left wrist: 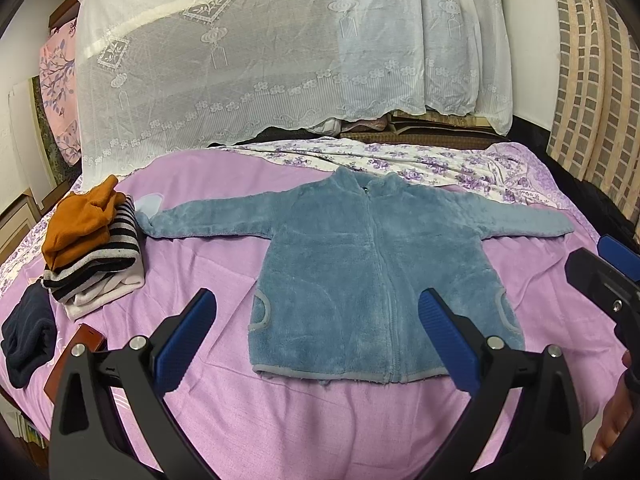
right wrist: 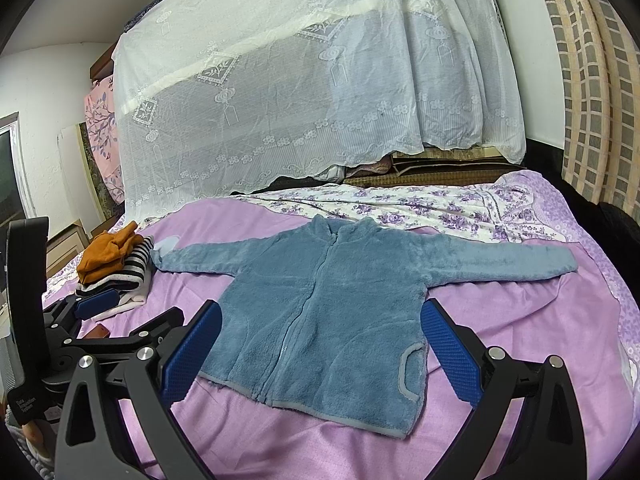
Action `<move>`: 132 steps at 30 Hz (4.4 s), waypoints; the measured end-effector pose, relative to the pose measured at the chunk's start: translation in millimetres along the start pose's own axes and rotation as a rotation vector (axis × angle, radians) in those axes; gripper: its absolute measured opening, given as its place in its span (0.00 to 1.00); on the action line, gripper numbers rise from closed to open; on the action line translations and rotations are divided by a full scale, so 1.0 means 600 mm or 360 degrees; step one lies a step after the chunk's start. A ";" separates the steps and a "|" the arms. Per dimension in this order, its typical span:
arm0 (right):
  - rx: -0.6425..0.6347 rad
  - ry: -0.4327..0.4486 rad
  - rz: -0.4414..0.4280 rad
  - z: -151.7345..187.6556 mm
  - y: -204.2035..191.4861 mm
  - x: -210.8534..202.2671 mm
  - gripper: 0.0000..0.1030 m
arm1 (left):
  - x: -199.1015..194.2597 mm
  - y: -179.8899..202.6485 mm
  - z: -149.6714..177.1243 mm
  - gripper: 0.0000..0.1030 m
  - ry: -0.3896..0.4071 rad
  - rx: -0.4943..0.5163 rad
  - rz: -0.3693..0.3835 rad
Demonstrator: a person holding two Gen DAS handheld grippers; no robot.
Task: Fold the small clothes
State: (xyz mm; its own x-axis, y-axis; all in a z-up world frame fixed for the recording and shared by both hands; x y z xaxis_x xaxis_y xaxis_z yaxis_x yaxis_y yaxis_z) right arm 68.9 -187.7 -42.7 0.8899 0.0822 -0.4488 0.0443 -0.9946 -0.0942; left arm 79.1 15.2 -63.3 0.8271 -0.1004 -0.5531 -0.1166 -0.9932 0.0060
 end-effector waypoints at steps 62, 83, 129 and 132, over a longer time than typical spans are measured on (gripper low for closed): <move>0.1251 -0.0141 0.0289 0.045 0.642 0.407 0.97 | 0.548 0.270 -0.036 0.96 -0.0614 0.0110 0.0235; 0.1632 0.0027 0.0264 0.077 0.703 0.376 0.11 | 0.465 0.077 -0.098 0.96 -0.0439 0.0134 0.0055; 0.0724 -0.0139 -0.0203 -0.159 0.092 0.469 0.11 | 0.502 -0.227 -0.013 0.96 -0.0611 -0.0434 -0.0150; 0.0694 -0.0171 -0.0262 -0.156 0.043 0.487 0.11 | 0.502 -0.228 -0.013 0.96 -0.0612 -0.0433 -0.0153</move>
State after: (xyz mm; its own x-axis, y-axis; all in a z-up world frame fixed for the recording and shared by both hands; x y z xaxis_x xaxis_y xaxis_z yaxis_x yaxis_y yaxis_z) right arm 372.8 -195.3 -92.9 0.8338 0.2654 -0.4841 -0.0343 -0.8502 -0.5253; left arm 348.5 120.4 -224.4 0.5576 -0.0288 -0.8296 0.1410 -0.9816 0.1288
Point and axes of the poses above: each gripper's, at about its wrist camera, not at the fingertips, and x roughly the way its jaws point, y to its right, z to its underside, the point moved 9 cm from there along x, roughly the way its jaws point, and after that the axes turned 6 degrees about z, right-handed, at the moved point
